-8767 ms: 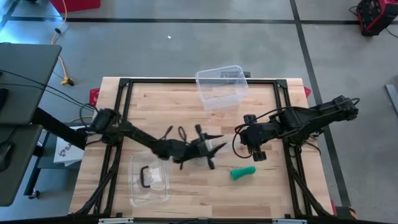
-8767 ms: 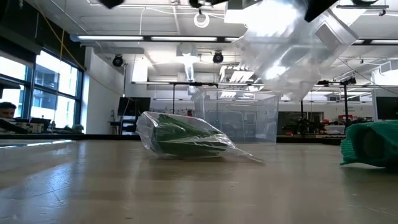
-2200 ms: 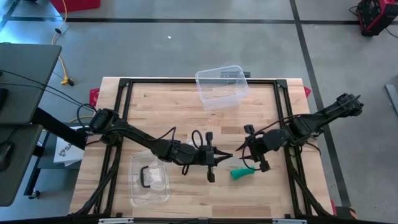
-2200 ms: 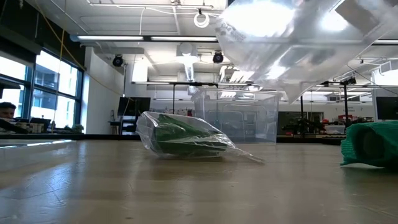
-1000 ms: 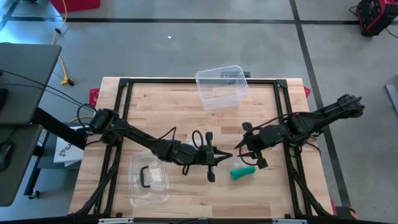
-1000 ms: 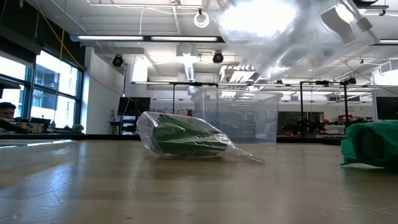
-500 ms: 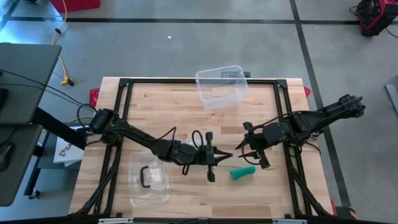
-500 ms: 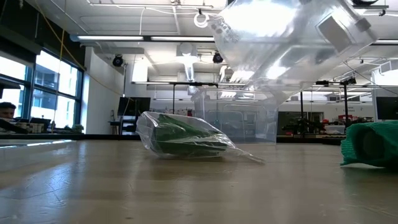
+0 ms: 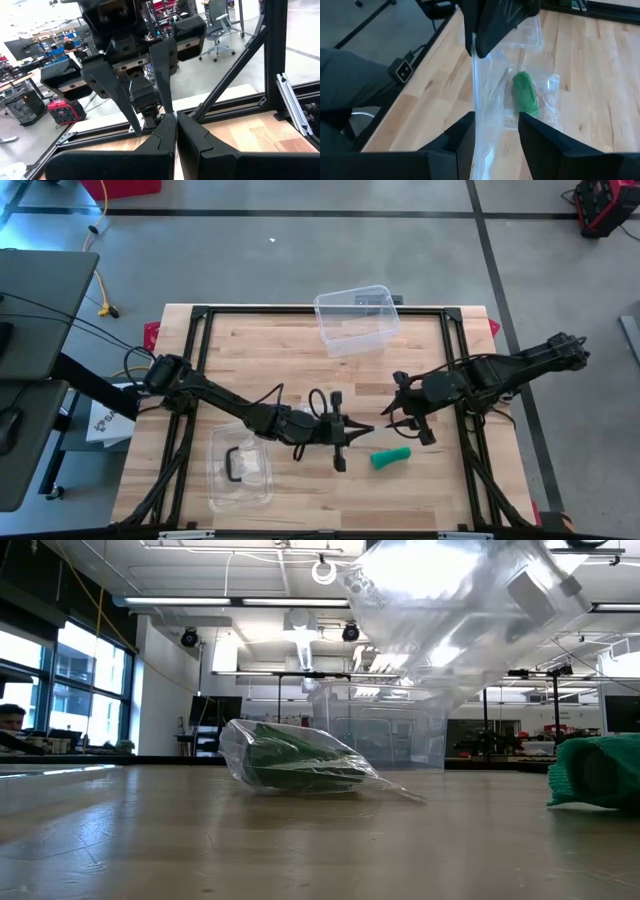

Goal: Roll bandage
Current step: Open the transparent zip bag, then put the rolled blue bandage into the transparent zip bag

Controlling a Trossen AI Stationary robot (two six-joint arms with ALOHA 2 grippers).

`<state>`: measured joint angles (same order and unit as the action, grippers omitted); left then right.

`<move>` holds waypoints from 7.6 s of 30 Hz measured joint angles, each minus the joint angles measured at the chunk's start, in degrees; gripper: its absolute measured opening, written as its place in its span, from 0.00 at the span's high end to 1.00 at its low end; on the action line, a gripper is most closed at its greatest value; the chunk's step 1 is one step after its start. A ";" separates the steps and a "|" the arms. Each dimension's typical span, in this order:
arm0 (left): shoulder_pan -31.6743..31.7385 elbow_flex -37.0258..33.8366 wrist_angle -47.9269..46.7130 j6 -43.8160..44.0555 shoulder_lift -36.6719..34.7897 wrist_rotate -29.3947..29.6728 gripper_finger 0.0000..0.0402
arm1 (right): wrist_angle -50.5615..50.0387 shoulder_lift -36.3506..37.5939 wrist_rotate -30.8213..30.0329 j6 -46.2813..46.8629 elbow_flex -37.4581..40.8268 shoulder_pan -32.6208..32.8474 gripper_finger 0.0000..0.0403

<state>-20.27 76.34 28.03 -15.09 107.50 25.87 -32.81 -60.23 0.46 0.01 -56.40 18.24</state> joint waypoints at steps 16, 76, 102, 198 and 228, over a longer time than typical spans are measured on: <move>0.00 0.00 -0.40 0.04 0.00 -0.01 1.00 | 0.85 -3.16 -0.65 0.02 0.00 0.00 0.65; 11.83 0.00 -5.20 20.54 5.60 -10.76 0.58 | -10.48 -12.00 -25.64 4.80 0.85 0.50 1.00; 12.92 3.89 -10.31 18.52 6.01 -8.36 0.58 | -11.53 -14.00 -26.76 7.49 0.66 -2.87 1.00; 8.81 3.91 -23.75 49.41 13.57 8.54 1.00 | -7.78 -3.56 -24.24 26.94 13.03 9.54 0.96; 7.50 6.49 -23.35 42.57 13.87 15.99 1.00 | -20.16 -8.50 -13.18 26.99 5.71 -5.74 0.96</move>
<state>-12.78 82.83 4.69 27.47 121.37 41.87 -52.97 -68.74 -12.72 27.00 -50.69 12.50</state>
